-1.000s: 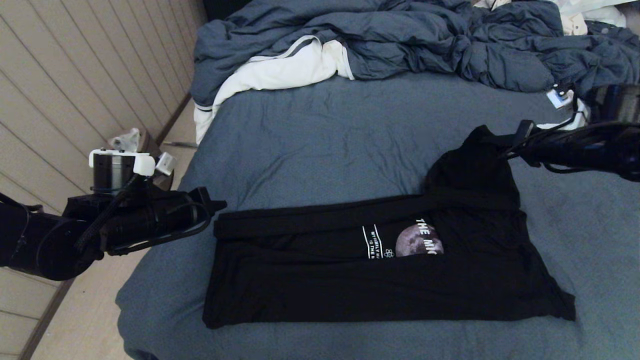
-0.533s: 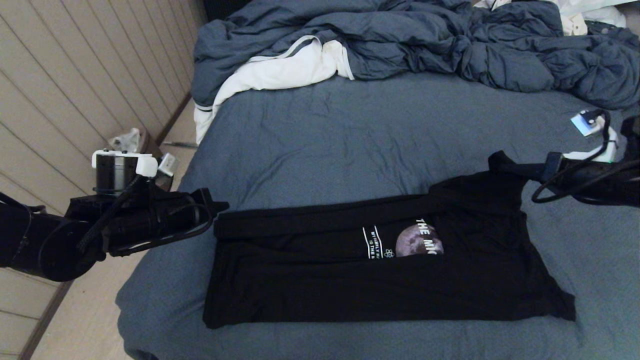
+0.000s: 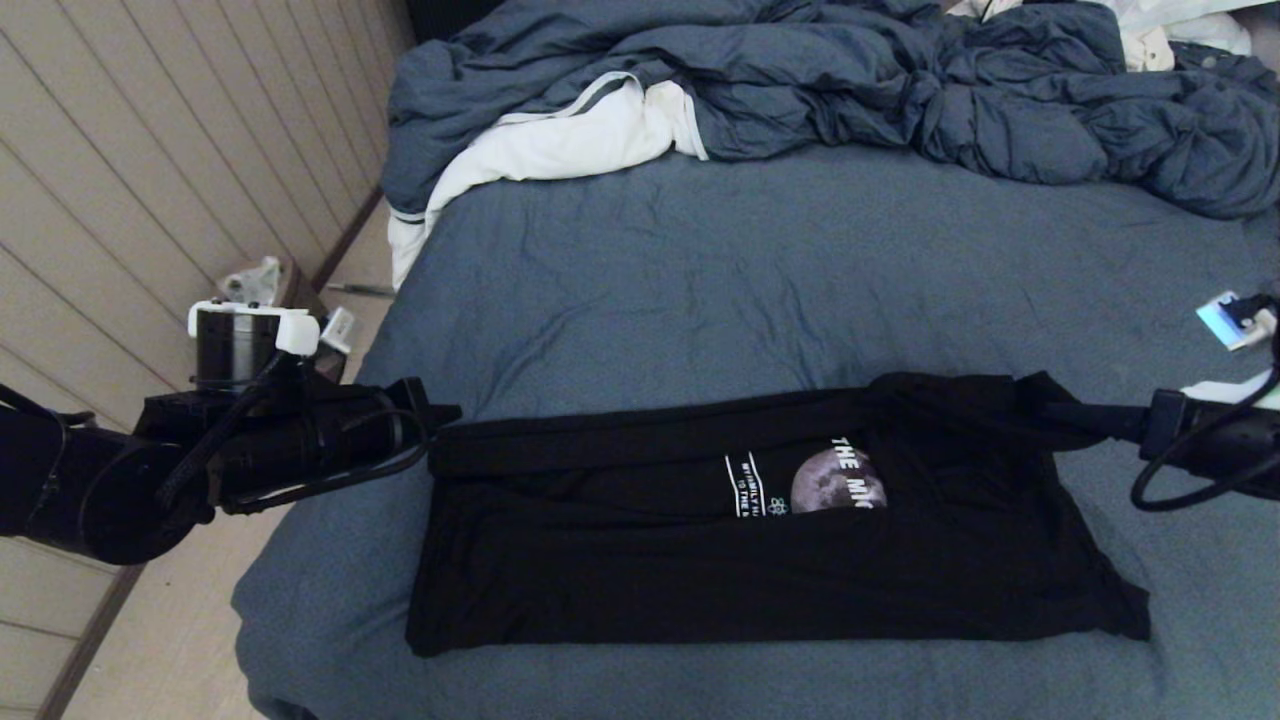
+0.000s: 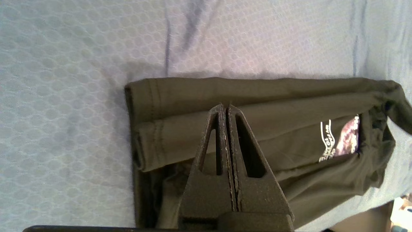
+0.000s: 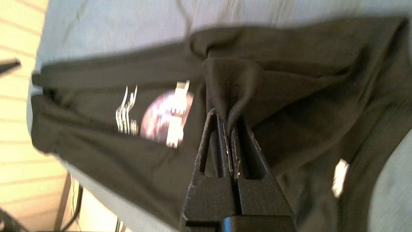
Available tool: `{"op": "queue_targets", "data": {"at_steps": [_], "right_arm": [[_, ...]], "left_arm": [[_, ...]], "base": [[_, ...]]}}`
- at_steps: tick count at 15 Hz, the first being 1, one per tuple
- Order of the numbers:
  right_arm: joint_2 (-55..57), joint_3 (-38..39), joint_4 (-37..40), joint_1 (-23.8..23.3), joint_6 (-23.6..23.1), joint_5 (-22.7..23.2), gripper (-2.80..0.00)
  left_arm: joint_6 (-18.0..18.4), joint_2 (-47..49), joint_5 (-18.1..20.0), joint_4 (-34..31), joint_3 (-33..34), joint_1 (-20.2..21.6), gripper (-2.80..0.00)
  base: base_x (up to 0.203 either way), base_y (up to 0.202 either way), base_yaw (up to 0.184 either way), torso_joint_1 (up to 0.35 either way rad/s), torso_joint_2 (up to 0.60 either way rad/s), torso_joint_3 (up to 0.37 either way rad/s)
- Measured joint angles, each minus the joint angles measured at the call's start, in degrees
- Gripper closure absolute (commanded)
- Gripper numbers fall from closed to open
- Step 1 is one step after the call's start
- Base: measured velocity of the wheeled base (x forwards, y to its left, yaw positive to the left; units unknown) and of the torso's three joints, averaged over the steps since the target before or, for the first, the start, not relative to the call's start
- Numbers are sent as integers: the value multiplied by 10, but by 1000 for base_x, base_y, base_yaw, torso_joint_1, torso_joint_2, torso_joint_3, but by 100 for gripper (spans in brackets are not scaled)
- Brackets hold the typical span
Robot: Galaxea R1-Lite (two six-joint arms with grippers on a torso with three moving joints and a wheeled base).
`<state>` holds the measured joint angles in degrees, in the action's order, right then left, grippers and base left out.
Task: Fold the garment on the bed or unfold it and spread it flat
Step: Fold the black T-shirt
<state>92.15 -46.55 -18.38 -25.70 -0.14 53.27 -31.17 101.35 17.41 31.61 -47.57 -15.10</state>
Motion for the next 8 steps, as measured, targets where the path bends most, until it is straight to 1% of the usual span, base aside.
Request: {"op": "queue_targets", "data": {"at_steps": [4,8], "right_arm": [[-22,71,-1,-15,-53,5,0],[-29,118,0,-55,-105,22,0]], "left_arm": [[0,1,0,0,0,-1,0],[0,2,0,0,0,-1,0]], "base": [[0,0,0,0,0,0],[0,0,0,0,0,0]]}}
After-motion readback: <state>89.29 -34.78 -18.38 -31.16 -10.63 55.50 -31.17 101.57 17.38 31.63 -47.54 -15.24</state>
